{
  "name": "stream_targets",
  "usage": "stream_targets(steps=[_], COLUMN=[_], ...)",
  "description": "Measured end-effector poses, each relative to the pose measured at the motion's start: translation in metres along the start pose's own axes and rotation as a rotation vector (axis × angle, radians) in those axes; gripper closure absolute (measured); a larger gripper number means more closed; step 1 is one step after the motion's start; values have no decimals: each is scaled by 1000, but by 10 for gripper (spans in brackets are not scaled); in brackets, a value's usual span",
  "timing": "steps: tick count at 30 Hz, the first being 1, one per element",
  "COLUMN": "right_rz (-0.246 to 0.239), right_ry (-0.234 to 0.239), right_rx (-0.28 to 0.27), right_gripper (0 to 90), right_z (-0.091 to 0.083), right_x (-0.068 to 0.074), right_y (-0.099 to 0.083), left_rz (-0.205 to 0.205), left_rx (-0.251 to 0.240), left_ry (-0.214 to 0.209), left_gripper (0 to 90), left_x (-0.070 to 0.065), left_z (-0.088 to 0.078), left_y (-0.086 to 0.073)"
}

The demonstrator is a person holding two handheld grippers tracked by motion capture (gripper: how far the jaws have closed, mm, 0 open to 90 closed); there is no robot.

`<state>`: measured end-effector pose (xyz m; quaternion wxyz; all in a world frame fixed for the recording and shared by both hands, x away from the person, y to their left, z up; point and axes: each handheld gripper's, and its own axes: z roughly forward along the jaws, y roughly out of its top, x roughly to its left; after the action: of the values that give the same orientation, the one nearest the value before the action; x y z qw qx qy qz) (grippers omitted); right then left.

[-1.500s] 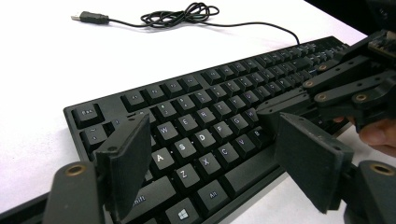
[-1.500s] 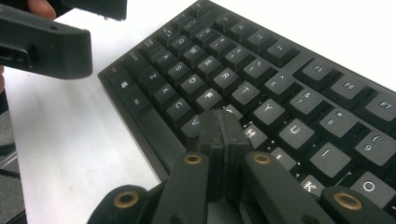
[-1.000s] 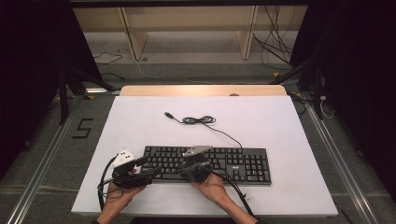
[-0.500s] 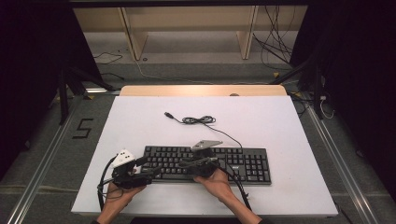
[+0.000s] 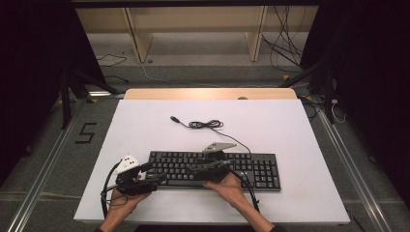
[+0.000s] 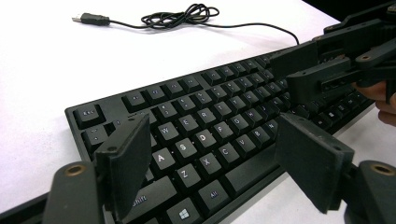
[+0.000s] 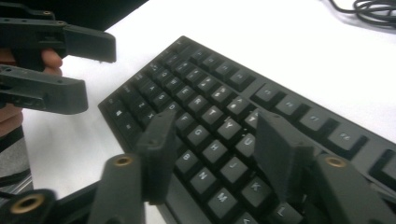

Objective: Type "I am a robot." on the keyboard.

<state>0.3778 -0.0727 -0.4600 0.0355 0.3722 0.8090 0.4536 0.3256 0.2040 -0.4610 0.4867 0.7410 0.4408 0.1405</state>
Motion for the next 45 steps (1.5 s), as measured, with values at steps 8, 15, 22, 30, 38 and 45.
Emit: stream_targets(steps=[8,15,22,30,38,45], right_rz=[14,17,15,23,29,31], right_ry=[-18,-43,-65,-115,-138,-137], right_rx=[-2,-16,4,41,63,78], right_gripper=[427,612,796,900,900,900], right_z=[-7,-13,-12,-9,-7,-2], right_x=[-8,-13,-16,-21,-27,-27], right_y=[2,2,0,-2,-5,-6], left_rz=[4,11,13,15,15,15], left_rx=[-4,-2,-4,-5,-6,-5], left_ry=[-2,-9,-12,-14,-14,-14], left_gripper=[265,260,261,260,260,260], left_x=[0,-1,-2,-2,-2,-2], left_z=[0,0,0,0,-1,0], left_y=[0,0,0,0,0,0])
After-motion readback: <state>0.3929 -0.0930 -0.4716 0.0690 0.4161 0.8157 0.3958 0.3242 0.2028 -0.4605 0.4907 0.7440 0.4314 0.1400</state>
